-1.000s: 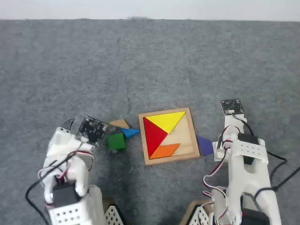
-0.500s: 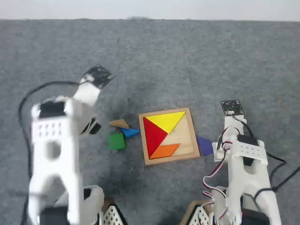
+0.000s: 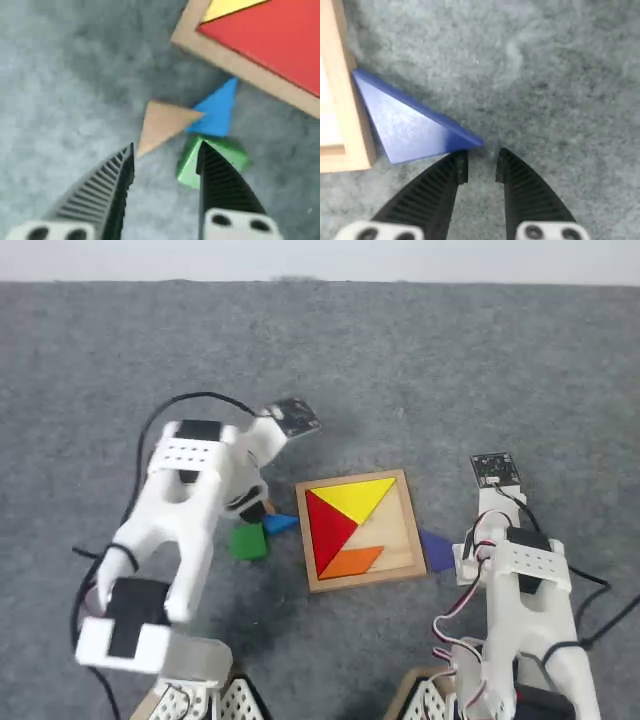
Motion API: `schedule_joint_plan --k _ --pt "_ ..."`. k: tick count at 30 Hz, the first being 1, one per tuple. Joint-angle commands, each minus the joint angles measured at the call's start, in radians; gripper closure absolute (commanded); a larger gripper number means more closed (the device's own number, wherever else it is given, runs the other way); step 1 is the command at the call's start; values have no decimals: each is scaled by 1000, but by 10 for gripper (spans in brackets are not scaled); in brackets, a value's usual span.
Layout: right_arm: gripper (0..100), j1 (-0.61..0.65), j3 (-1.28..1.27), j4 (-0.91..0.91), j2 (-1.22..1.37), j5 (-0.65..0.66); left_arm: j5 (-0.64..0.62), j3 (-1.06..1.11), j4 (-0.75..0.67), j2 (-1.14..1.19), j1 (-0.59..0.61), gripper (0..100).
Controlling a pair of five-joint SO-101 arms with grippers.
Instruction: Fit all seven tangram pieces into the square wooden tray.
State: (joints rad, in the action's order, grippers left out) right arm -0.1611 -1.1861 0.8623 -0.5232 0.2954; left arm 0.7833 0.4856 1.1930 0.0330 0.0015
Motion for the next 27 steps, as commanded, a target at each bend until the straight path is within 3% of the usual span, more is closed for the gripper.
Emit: schedule_joint_plan --k 1,11,19,27 --pt "887 -7 6 -18 -1 12 38 -47 -63 34 -8 803" --pt "887 -7 6 -19 1 9 77 -51 -186 167 -11 804" --pt "887 -5 5 -25 1 9 130 -56 -184 206 -25 844" --pt "887 -5 5 -25 1 9 132 -85 -184 216 -83 797"
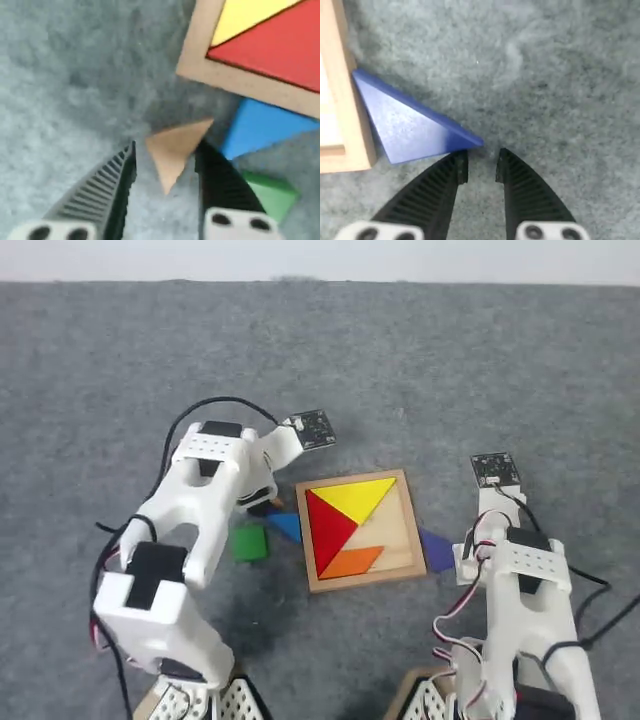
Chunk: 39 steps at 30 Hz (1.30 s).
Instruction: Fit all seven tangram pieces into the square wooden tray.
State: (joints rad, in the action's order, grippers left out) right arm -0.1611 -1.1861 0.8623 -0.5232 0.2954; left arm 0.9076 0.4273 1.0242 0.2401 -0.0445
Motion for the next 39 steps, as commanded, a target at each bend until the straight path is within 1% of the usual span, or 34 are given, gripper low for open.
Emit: schedule_joint_plan --k 1,4,9,14,17,22,27,31,39 --pt "887 -5 5 -25 1 9 14 -27 -15 9 -41 797" --pt "887 -5 5 -25 1 9 61 -22 -11 9 -40 798" --pt "887 -5 5 -25 1 9 91 -22 31 9 -41 802" --pt "887 -5 5 -25 1 9 155 -21 110 9 -40 870" --pt "887 -5 5 -25 1 8 180 -21 152 9 -38 888" --pt "887 -5 5 -25 1 8 172 -28 166 -3 -37 892" --pt "887 -5 5 -25 1 8 170 -101 242 -3 -31 892" --pt "887 -5 5 -25 1 8 107 -196 299 -3 -35 892" --pt "887 -5 5 -25 1 8 46 -352 397 -3 -46 892"
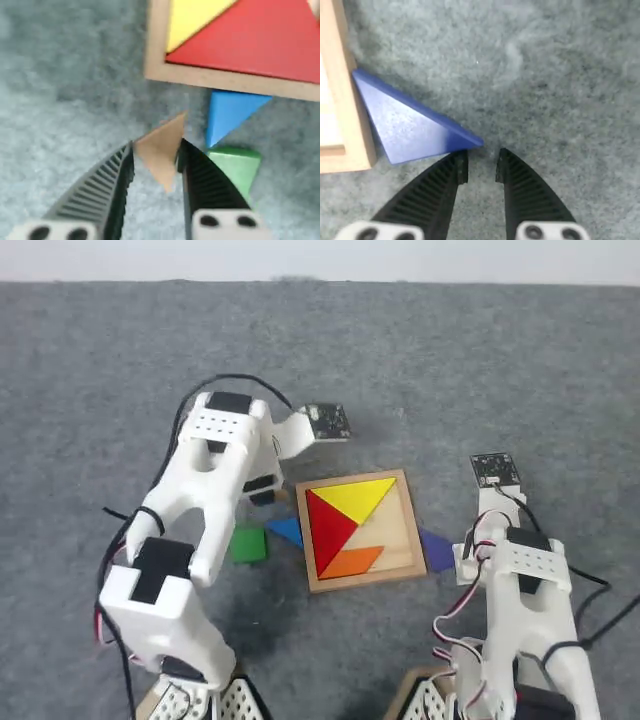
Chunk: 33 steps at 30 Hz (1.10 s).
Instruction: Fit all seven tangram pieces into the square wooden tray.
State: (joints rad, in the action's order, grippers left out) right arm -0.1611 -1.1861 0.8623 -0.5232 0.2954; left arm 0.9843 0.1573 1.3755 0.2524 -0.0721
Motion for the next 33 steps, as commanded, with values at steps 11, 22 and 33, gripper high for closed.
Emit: schedule_joint_plan --k 11,22,33 --pt "887 -5 5 -25 1 9 -273 -87 34 -15 -313 892" --pt "887 -5 5 -25 1 14 -397 27 -112 -6 -514 892" --pt "887 -5 5 -25 1 14 -402 74 -109 -5 -514 825"
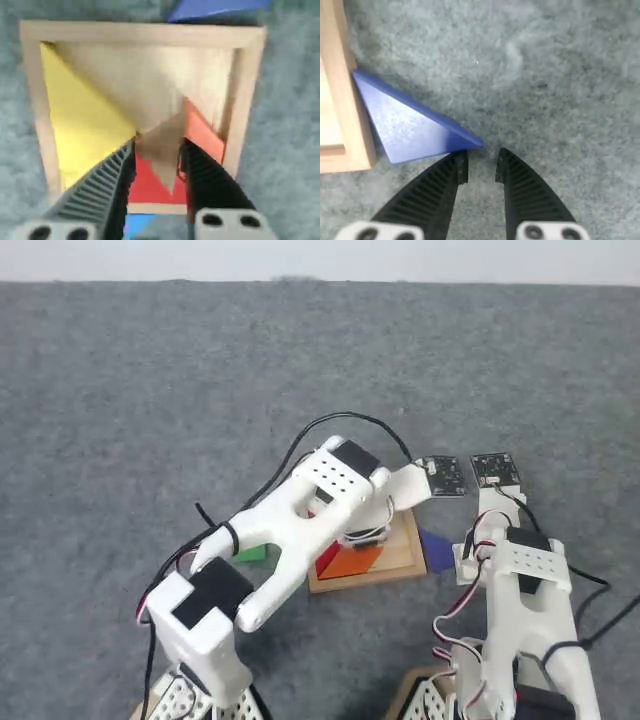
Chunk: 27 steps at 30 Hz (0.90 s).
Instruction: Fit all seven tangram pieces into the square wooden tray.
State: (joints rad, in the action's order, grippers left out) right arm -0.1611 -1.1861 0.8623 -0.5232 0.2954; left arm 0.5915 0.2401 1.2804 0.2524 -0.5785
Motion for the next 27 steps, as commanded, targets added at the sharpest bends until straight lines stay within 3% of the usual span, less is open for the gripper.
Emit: schedule_joint_plan --k 1,12,19,27 --pt "887 -5 5 -25 1 14 -9 -8 -15 -5 -6 818" --pt "887 -5 5 -25 1 14 -12 -39 -14 -15 6 815" --pt "887 -5 5 -25 1 14 -69 -134 68 -199 143 828" --pt "887 -5 5 -25 1 14 -69 214 35 -605 334 840"
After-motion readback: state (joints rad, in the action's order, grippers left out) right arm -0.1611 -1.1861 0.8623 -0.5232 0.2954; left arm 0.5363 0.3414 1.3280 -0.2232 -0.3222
